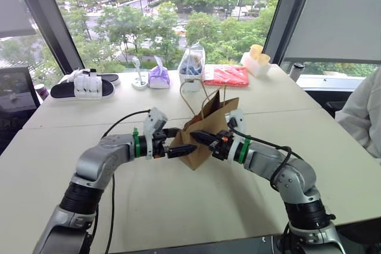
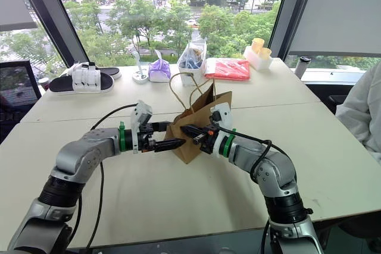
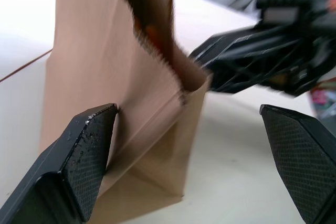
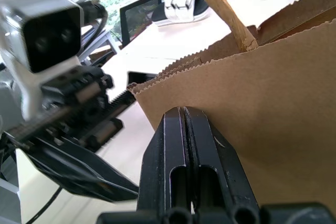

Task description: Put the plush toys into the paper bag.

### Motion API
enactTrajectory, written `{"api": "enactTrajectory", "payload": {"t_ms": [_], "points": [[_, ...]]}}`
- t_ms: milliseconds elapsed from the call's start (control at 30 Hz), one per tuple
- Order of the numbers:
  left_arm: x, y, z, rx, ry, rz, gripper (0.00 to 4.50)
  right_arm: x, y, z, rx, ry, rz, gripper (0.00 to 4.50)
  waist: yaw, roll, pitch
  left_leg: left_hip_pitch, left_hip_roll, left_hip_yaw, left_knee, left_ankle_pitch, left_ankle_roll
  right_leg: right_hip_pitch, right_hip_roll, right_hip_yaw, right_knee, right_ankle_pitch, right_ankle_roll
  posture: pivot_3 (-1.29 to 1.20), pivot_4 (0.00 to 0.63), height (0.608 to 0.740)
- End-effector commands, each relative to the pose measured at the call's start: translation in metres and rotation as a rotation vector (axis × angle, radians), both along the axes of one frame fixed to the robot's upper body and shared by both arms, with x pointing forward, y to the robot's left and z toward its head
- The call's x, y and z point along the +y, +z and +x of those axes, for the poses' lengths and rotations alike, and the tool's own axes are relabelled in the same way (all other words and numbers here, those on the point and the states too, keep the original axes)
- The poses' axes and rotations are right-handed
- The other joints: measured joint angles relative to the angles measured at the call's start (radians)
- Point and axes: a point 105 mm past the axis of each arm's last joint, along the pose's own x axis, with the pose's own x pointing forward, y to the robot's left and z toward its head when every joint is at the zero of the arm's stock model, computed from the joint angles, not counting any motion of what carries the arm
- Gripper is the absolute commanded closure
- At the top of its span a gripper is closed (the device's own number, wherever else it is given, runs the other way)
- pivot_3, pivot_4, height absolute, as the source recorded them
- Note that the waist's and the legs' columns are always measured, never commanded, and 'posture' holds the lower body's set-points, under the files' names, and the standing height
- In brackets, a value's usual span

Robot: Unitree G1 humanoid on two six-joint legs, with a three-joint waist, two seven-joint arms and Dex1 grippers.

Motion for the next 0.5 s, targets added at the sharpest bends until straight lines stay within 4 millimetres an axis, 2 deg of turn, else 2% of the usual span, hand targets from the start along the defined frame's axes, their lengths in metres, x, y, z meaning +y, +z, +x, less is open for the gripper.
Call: {"api": "enactTrajectory", "payload": {"t_ms": [33,67,233,333,433,500], "points": [[-0.009,0.001,0.000,-0.035,0.011,-0.001,0.53,0.002,0.015,-0.002,-0.055,0.015,0.021,4.50,0.000,0.000,0.000,0.000,0.000,0.000,0.000,0.000,0.000,0.000,0.000,0.000,0.000,0.000,0.000,0.00,0.150,0.740],[-0.010,0.001,0.001,-0.037,0.019,-0.002,0.82,0.002,0.015,-0.003,-0.056,0.014,0.021,4.50,0.000,0.000,0.000,0.000,0.000,0.000,0.000,0.000,0.000,0.000,0.000,0.000,0.000,0.000,0.000,0.00,0.150,0.740],[-0.014,0.001,0.004,-0.035,0.049,-0.012,3.21,0.000,0.018,-0.005,-0.060,0.012,0.033,4.50,-0.001,0.000,0.000,0.000,0.000,0.000,0.000,0.000,0.000,0.000,0.000,0.000,0.000,0.000,0.000,0.00,0.150,0.740],[-0.013,0.004,0.008,-0.041,0.082,-0.028,4.48,-0.003,0.019,-0.010,-0.062,0.013,0.037,4.50,0.000,0.000,0.000,0.000,0.000,0.000,0.000,0.000,0.000,0.000,0.000,0.000,0.000,0.000,0.000,0.00,0.150,0.740],[-0.013,0.010,0.007,-0.050,0.086,-0.047,4.48,-0.010,0.022,-0.017,-0.062,0.016,0.053,4.50,0.001,0.000,0.000,0.000,0.000,0.000,0.000,0.000,0.000,0.000,0.000,0.000,0.000,0.000,0.000,0.00,0.150,0.740],[-0.014,0.017,0.005,-0.073,0.073,-0.062,4.48,-0.019,0.027,-0.029,-0.060,0.039,0.081,4.50,0.002,0.000,0.000,0.000,0.000,0.000,0.000,0.000,0.000,0.000,0.000,0.000,0.000,0.000,0.000,0.00,0.150,0.740]]}}
